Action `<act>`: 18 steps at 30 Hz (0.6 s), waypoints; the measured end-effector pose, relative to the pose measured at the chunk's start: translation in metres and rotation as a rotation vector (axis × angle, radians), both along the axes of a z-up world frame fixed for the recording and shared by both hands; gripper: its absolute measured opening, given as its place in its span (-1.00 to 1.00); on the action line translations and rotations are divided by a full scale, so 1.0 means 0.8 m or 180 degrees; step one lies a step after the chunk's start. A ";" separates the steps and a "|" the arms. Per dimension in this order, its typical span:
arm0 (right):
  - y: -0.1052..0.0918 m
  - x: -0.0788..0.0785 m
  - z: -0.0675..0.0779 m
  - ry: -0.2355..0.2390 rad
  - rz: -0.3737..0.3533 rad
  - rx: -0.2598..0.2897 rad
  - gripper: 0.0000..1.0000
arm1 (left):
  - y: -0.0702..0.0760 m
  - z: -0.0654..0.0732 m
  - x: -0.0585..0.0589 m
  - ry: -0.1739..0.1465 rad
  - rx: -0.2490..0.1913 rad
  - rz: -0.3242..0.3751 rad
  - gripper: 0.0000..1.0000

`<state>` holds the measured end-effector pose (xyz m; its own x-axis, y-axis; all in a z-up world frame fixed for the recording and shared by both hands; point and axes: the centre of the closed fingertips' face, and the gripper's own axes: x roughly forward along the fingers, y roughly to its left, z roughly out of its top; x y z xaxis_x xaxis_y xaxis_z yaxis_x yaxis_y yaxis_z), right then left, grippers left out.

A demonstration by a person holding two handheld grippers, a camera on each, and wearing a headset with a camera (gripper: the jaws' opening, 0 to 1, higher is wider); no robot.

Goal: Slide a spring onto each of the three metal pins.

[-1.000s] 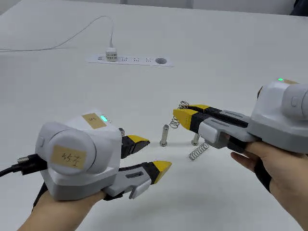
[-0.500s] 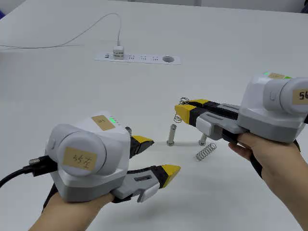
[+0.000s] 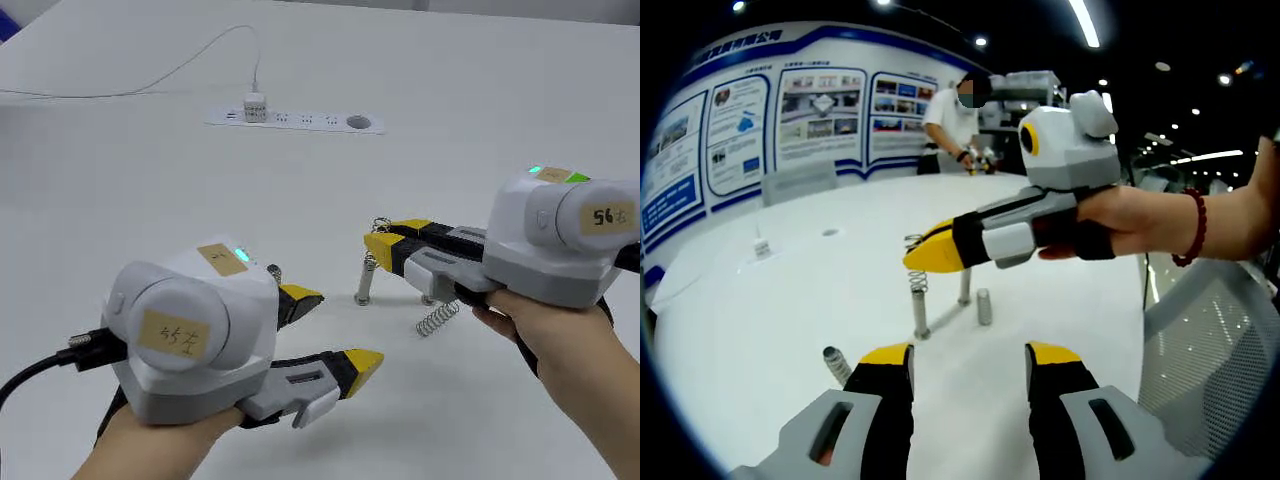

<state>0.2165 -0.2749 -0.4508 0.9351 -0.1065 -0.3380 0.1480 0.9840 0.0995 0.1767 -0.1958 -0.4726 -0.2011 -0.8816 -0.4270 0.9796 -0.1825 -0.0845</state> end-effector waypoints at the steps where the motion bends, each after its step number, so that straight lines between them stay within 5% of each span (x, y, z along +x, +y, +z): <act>1: 0.000 0.000 -0.001 0.0006 0.0000 0.0001 -0.77 | 0.000 0.000 0.000 -0.0001 0.0002 0.0004 -0.09; 18: 0.006 0.000 -0.024 0.0179 0.0009 -0.0040 -0.77 | 0.001 0.000 -0.002 0.0040 0.0012 -0.0017 -0.09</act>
